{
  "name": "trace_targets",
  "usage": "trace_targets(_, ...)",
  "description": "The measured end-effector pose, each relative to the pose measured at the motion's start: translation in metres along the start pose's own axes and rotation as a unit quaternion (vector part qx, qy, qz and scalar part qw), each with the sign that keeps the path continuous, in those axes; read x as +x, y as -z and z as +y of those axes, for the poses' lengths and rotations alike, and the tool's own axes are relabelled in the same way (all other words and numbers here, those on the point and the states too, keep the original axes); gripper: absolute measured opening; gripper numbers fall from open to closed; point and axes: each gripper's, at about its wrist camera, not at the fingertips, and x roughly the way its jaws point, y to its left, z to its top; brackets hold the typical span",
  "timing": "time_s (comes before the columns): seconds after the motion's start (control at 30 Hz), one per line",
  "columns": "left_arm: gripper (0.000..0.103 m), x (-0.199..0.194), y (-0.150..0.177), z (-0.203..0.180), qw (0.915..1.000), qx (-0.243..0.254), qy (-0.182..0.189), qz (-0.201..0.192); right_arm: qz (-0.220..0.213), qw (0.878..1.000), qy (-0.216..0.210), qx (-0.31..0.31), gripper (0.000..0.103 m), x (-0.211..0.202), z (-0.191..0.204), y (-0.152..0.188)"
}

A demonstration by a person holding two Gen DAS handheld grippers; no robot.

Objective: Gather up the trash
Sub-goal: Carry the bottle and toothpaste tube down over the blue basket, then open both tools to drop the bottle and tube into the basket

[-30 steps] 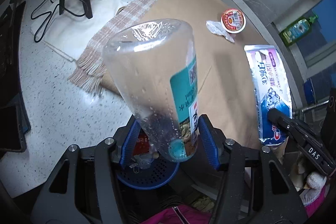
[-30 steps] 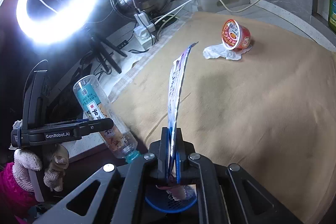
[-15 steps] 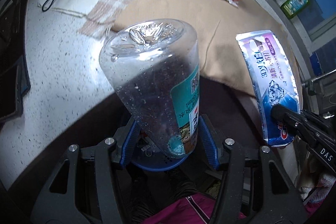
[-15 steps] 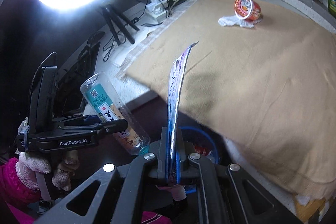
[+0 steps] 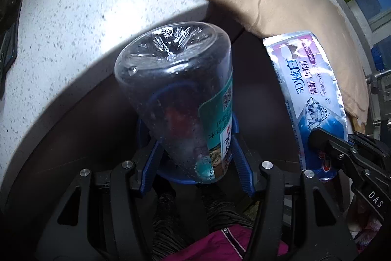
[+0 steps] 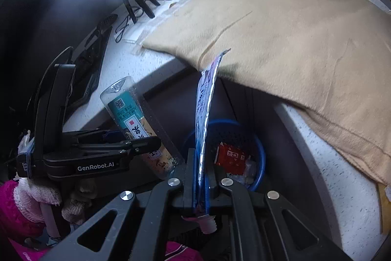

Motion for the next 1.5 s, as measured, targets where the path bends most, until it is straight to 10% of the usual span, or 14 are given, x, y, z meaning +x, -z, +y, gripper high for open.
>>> trace_targets(1.37,0.058,0.058,0.026,-0.02,0.9972,0.027,-0.067,0.019,0.063,0.997,0.045,-0.018,0.003,0.108,-0.014,0.02)
trace_targets(1.5,0.058,0.057,0.022,-0.025,0.9967,0.03,-0.072,0.022,0.061,0.997,0.048,-0.016,0.025,0.106,-0.015,0.019)
